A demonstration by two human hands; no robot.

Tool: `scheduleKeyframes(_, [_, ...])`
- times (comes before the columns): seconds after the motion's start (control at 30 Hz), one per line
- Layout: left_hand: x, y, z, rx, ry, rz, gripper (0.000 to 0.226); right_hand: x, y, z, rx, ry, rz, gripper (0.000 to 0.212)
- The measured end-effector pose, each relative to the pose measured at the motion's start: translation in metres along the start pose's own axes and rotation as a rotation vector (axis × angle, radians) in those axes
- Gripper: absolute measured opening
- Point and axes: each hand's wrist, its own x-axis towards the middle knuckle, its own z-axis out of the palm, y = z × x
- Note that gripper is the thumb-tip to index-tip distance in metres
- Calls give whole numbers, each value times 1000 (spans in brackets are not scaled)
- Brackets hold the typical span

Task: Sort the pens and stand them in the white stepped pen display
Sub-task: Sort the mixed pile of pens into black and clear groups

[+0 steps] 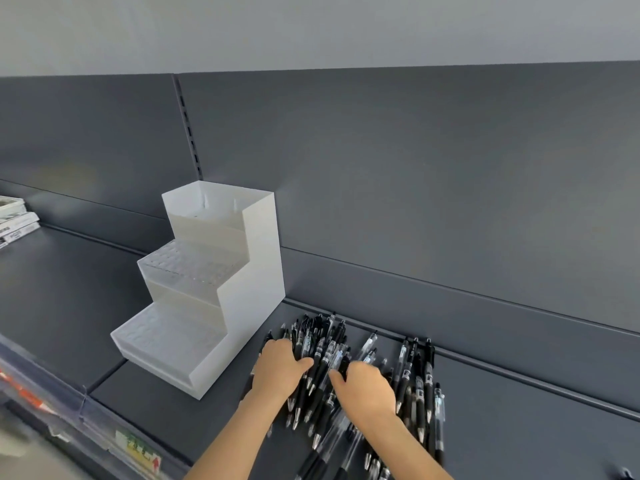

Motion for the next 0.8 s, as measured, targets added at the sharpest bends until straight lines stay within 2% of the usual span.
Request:
scheduleKeyframes(0.3, [9,-7,4,-8,-59,33,40,12,-21,11,209,20,65,31])
scheduleKeyframes(0.57, [15,-6,3,-156,-108,-28,50,20,-10,9,470,-39,198,41])
scheduleKeyframes(0.63, [16,-10,2,-177,-107,-51,47,21,-4,7,620,-76,243,35])
scheduleKeyframes(0.7, [16,-16,-1,-174,-94,-54,40,20,6,0,836,-163,290,19])
scheduleKeyframes(0.77, [13,-21,-5,-202,-65,-53,30,15,17,-8,1012,-237,286,5])
scheduleKeyframes(0.8, [11,-22,-8,-269,-60,-62,26,13,22,-13,1072,-263,271,4])
